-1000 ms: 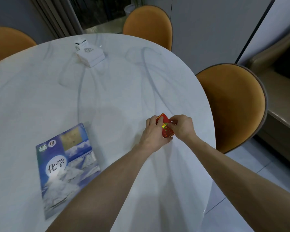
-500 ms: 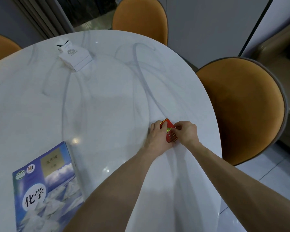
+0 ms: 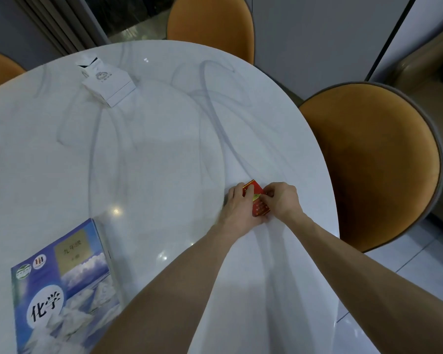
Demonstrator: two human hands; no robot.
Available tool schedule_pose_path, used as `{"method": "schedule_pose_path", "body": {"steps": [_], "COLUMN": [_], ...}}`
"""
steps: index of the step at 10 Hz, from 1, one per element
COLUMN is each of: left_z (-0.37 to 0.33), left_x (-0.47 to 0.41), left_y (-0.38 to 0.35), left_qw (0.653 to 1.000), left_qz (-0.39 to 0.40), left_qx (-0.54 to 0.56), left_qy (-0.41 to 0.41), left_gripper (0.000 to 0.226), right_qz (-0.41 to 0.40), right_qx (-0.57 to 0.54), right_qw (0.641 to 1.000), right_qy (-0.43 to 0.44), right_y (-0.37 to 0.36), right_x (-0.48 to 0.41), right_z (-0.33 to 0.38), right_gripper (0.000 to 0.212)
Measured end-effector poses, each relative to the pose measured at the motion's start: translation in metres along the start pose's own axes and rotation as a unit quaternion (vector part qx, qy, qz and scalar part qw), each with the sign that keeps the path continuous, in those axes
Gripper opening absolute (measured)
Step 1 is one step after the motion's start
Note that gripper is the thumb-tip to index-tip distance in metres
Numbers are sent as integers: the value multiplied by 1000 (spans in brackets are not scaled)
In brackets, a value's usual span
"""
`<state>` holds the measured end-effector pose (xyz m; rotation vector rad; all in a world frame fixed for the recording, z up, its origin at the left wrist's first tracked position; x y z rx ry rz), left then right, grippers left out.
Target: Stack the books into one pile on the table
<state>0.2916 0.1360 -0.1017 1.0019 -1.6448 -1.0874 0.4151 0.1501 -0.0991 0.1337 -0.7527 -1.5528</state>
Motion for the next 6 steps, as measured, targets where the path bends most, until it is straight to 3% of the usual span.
{"method": "schedule_pose_path", "body": {"steps": [2, 3, 4, 6], "left_z": [1, 2, 6, 34], "left_x": [7, 14, 24, 57], "left_y": [12, 27, 42, 80], "left_qw": [1000, 999, 999, 996], "left_qz": [12, -32, -33, -51], "left_qx": [17, 2, -11, -39], "left_qy": [21, 32, 41, 69], "left_gripper": [81, 49, 34, 31], "right_qz": [10, 8, 21, 46], "right_qx": [57, 112, 156, 242], "right_qw": [998, 993, 986, 956], "right_qy": [7, 44, 61, 158], "right_y": [4, 6, 7, -7], "right_x": [5, 13, 18, 46], "right_z": [12, 24, 34, 79], "right_gripper": [25, 26, 26, 31]}}
Point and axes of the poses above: each hand's wrist, its own x-axis away from the middle knuckle, its own y-axis out of the back of the hand, z = x × y, the point moved 1 cm from there along -x, towards the middle knuckle, and after that the axes turned 13 degrees about -x, right-handed, at the moved point
